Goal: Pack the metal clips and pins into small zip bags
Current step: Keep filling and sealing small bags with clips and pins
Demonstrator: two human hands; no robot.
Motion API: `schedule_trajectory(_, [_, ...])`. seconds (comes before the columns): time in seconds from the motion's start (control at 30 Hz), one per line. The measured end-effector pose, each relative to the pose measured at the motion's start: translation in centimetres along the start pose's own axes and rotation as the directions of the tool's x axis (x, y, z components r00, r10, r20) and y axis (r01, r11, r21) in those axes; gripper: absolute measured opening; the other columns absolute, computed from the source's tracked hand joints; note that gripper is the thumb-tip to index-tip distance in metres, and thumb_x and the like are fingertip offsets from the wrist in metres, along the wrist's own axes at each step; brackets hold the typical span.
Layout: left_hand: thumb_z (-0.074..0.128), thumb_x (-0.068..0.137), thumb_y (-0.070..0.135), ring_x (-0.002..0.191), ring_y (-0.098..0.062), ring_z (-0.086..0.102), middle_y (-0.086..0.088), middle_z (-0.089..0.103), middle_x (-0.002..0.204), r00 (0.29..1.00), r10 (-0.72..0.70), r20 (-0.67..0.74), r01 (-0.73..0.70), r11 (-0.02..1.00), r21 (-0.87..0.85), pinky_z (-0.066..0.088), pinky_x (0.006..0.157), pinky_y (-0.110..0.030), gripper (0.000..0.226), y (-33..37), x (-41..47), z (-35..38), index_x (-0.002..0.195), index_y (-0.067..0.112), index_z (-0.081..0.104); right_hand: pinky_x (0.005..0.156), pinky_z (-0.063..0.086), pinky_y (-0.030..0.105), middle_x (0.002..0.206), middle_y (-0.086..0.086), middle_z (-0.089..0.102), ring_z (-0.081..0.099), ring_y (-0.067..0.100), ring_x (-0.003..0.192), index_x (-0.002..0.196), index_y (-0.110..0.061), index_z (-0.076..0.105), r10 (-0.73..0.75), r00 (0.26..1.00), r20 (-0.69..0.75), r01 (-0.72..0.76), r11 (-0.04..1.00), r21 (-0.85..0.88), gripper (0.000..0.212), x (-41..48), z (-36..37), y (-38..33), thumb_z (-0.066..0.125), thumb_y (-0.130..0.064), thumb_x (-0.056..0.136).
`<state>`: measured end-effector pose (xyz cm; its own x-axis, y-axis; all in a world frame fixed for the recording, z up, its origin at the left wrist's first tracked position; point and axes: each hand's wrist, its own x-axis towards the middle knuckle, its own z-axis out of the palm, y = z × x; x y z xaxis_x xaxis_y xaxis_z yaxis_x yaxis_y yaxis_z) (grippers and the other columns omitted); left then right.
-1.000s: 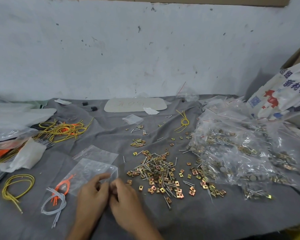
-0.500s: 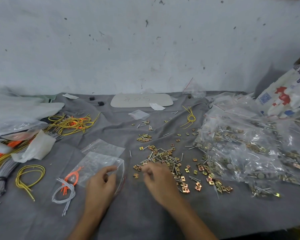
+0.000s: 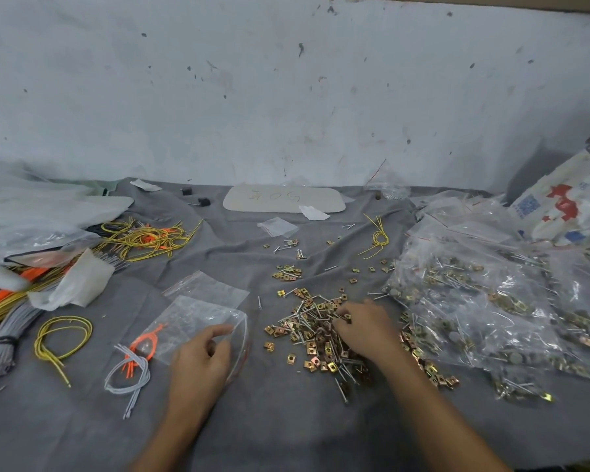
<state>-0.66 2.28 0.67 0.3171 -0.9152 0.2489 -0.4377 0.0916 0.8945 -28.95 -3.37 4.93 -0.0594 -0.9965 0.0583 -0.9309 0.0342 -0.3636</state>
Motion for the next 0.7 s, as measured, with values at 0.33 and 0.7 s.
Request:
schedule_trajectory(0.33, [0.058, 0.083, 0.022, 0.05, -0.016, 0.047, -0.006, 0.055, 0.054, 1.0, 0.025, -0.013, -0.025, 1.0, 0.003, 0.041, 0.056, -0.035, 0.025, 0.1, -0.2, -0.1, 0.1, 0.026, 0.075, 0.106, 0.038, 0.042, 0.139, 0.014, 0.045, 0.043, 0.032, 0.128, 0.131, -0.01, 0.052, -0.008, 0.998, 0.055, 0.017, 0.989, -0.147, 0.036, 1.2, 0.8, -1.3, 0.045, -0.033, 0.104])
schedule_trajectory(0.7, [0.053, 0.076, 0.031, 0.049, -0.012, 0.045, 0.004, 0.049, 0.052, 1.0, 0.018, -0.018, -0.018, 1.0, -0.012, 0.041, 0.055, -0.035, 0.033, 0.2, -0.1, 0.0, 0.1, 0.026, 0.075, 0.068, 0.044, 0.036, 0.086, 0.0, 0.064, 0.06, 0.025, 0.085, 0.092, -0.019, 0.051, 0.007, 0.99, -0.141, 0.007, 0.995, 0.1, 0.018, 1.2, -0.7, -1.3, 0.046, -0.032, 0.104])
